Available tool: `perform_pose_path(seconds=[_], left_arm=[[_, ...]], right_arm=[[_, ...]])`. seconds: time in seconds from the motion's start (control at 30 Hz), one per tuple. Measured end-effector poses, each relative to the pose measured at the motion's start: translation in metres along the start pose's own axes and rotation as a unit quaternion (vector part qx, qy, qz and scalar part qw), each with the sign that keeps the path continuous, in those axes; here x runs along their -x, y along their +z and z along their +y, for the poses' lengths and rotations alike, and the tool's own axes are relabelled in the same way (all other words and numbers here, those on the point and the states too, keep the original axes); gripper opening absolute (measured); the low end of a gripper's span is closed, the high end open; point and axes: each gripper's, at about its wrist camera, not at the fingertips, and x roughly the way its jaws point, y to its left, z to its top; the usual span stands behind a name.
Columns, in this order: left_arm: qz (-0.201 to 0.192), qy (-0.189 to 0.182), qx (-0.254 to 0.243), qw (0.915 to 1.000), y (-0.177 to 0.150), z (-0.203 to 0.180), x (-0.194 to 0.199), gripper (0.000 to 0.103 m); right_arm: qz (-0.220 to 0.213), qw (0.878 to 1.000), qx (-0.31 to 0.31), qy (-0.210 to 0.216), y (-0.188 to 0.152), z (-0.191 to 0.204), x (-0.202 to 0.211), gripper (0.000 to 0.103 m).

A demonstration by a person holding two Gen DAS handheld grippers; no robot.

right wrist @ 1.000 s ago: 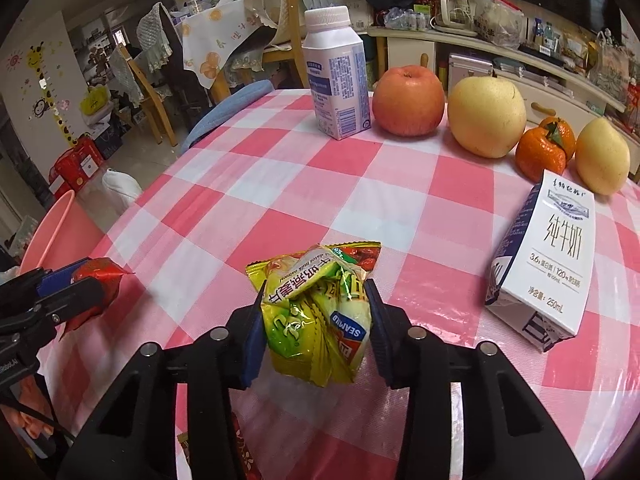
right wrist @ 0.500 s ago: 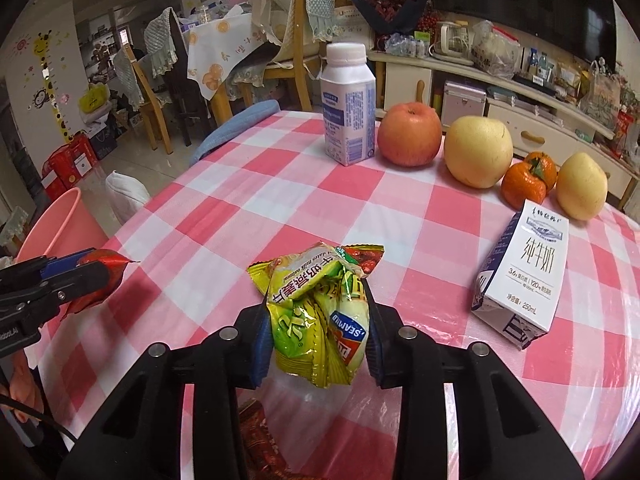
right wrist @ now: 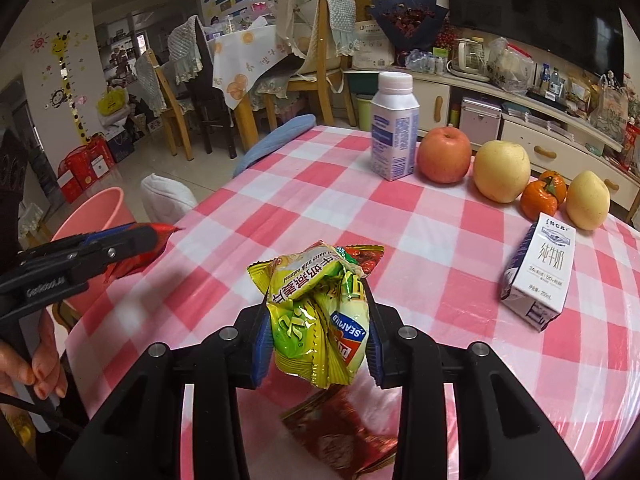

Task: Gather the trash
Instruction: 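Carry both packets over the pink bucket and open both tools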

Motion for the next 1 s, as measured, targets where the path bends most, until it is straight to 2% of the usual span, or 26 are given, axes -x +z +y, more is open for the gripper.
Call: perform_pose_path(seconds=[0.33, 0.57, 0.77, 1.0], left_arm=[[-0.033, 0.048, 0.029, 0.9979, 0.011, 0.038, 0.023, 0.04], [-0.057, 0.089, 0.071, 0.9918, 0.016, 0.078, 0.045, 0.04], [-0.079, 0.139, 0.118, 0.9802, 0.021, 0.124, 0.066, 0.04], [-0.096, 0.173, 0.197, 0.9602, 0.017, 0.188, 0.09, 0.04]], right_arm=[[0.008, 0.999, 0.024, 0.03, -0.003, 0.059, 0.002, 0.039], [-0.002, 0.997, 0.061, 0.057, 0.01, 0.115, 0.004, 0.039], [-0.012, 0.992, 0.094, 0.082, 0.033, 0.167, 0.0, 0.039], [-0.011, 0.982, 0.156, 0.106, 0.053, 0.238, -0.015, 0.039]])
